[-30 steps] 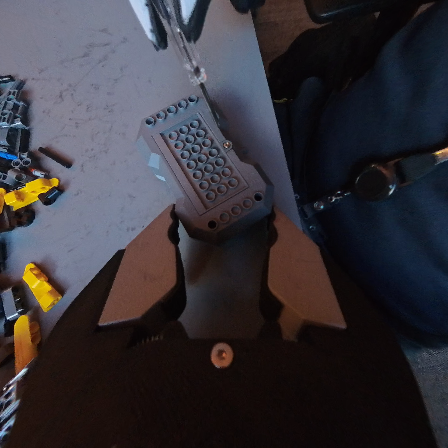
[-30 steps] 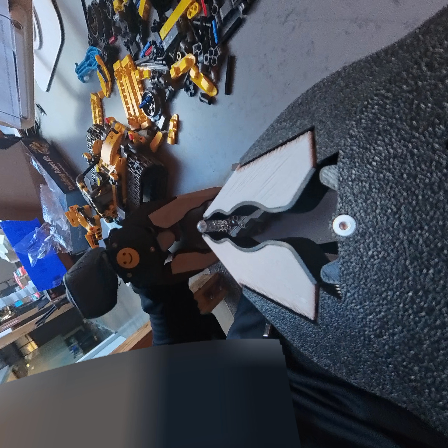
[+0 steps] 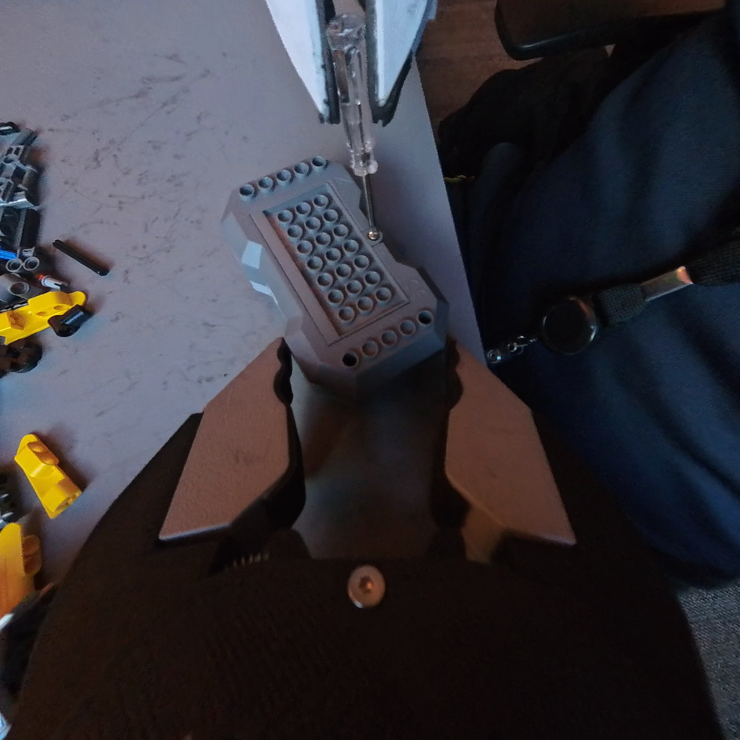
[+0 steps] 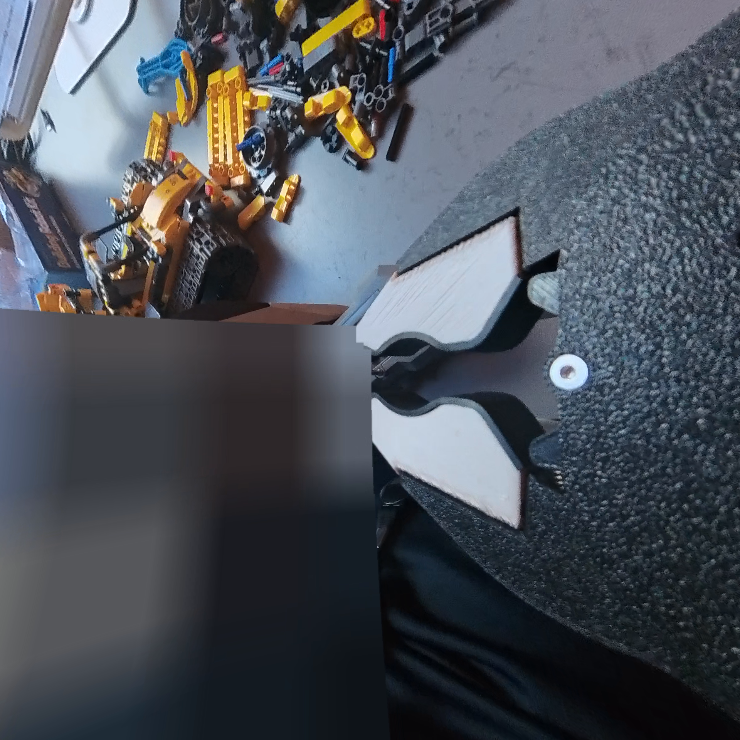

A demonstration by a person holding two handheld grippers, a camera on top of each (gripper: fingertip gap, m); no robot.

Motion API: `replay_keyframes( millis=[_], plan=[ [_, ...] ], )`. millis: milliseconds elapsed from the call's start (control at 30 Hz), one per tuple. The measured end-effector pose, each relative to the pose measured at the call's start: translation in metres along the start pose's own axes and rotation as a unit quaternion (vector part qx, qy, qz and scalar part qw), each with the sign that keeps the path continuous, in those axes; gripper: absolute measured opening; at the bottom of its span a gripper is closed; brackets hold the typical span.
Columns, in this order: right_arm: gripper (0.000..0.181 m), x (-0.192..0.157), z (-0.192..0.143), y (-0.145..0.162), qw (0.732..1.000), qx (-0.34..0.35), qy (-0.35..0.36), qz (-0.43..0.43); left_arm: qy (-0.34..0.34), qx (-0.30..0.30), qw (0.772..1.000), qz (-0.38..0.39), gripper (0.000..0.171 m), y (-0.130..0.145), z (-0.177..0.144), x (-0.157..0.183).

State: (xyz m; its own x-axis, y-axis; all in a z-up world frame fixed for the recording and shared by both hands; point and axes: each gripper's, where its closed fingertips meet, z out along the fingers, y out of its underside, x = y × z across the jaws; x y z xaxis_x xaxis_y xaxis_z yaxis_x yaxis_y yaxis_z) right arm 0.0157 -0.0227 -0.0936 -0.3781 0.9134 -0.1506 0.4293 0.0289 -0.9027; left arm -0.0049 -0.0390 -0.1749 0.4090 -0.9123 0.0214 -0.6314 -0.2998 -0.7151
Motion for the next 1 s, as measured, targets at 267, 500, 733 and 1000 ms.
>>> replay_keyframes(
  millis=[267, 500, 733, 1000],
  plan=[
    [0.008, -0.005, 0.004, 0.003, 0.999, -0.014, -0.008, -0.051, -0.010, 0.041, 0.999, -0.018, 0.077, -0.023, -0.022, -0.002],
    [0.008, -0.003, -0.004, 0.007, 0.999, 0.035, 0.006, -0.039, -0.032, 0.044, 0.998, -0.009, 0.039, -0.051, -0.016, -0.010],
    [0.008, -0.001, -0.009, 0.011, 0.996, 0.031, 0.038, -0.071, 0.042, 0.022, 0.999, -0.002, 0.022, -0.061, 0.001, -0.003],
    [0.008, -0.002, -0.009, 0.011, 0.996, 0.026, 0.045, -0.078, 0.040, 0.010, 0.999, 0.026, 0.002, -0.064, 0.007, 0.000]
  ],
)
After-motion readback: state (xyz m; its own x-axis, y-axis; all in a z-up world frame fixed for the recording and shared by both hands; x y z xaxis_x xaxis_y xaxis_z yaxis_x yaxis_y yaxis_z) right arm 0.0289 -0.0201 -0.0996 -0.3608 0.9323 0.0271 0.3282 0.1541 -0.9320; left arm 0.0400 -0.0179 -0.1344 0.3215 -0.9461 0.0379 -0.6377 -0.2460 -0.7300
